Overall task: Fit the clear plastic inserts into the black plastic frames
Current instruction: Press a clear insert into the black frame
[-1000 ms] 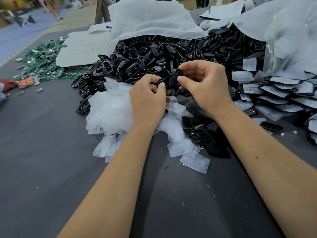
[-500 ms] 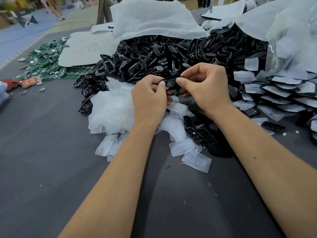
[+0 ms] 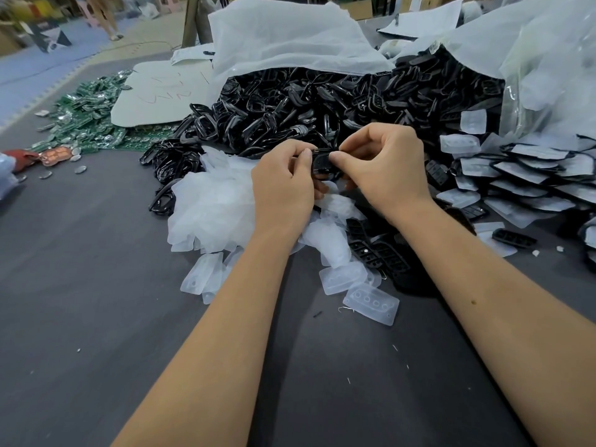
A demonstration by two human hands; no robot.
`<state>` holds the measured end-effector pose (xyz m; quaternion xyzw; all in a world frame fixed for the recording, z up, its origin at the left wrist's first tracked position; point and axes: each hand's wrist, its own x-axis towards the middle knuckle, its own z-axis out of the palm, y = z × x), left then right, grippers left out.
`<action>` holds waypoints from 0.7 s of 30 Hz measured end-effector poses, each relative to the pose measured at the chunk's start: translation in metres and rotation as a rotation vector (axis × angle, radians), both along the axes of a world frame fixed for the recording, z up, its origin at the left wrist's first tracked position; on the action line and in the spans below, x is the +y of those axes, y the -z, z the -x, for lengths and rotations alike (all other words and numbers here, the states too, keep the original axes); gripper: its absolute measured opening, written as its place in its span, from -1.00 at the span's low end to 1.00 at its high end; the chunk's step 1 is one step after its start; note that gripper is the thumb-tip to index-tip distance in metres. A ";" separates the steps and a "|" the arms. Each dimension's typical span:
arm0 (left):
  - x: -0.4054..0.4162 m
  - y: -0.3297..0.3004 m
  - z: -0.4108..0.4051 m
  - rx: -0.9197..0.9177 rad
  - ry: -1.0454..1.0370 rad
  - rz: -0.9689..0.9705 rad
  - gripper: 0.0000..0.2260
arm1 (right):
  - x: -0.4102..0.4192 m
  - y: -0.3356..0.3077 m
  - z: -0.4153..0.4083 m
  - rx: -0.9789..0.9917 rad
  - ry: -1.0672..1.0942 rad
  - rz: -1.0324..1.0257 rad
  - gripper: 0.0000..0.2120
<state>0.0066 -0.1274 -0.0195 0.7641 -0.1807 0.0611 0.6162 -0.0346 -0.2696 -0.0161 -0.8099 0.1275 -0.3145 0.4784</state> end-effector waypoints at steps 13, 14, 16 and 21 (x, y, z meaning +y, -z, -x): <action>0.002 0.002 -0.003 -0.021 0.066 0.065 -0.81 | -0.002 -0.003 -0.001 0.071 -0.259 -0.516 -0.94; 0.002 0.002 -0.002 -0.024 0.062 0.055 -0.81 | -0.003 -0.003 -0.001 0.069 -0.262 -0.520 -0.94; 0.002 0.002 -0.001 -0.025 0.051 0.046 -0.81 | -0.005 -0.003 0.000 0.073 -0.267 -0.513 -0.94; 0.003 0.002 -0.003 -0.048 0.000 0.028 -0.81 | -0.008 -0.003 0.000 0.116 -0.332 -0.474 -0.91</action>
